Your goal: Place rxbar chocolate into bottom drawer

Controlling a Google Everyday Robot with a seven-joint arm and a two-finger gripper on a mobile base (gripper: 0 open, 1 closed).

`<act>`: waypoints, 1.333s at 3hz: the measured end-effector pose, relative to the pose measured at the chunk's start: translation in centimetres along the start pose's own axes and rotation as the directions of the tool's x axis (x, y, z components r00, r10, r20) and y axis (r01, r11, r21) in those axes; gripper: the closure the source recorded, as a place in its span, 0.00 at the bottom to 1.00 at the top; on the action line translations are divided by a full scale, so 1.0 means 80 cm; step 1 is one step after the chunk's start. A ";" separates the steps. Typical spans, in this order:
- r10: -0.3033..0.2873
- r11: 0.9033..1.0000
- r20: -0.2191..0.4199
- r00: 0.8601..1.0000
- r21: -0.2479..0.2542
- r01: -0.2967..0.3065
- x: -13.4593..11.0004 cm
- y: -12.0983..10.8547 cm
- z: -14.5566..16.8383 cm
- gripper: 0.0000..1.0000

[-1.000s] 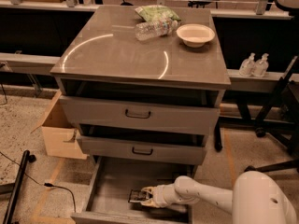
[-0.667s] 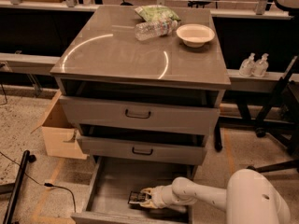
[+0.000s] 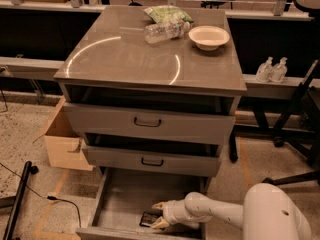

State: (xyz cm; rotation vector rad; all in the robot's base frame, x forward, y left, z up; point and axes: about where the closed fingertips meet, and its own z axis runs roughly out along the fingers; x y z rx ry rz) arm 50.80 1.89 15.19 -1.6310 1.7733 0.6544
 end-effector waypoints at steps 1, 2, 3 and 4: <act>0.019 0.998 0.018 1.000 0.056 -0.020 -0.009 -0.012 -0.017 0.11; 0.022 0.993 0.031 0.999 0.118 -0.026 -0.023 -0.028 -0.044 0.35; 0.056 0.980 -0.002 0.998 0.190 -0.054 -0.017 -0.039 -0.091 0.58; 0.126 0.966 -0.083 0.989 0.237 -0.103 -0.006 -0.036 -0.146 0.81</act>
Offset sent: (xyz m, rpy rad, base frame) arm 0.0349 -0.0323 0.0711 0.0363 -0.1220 -0.1641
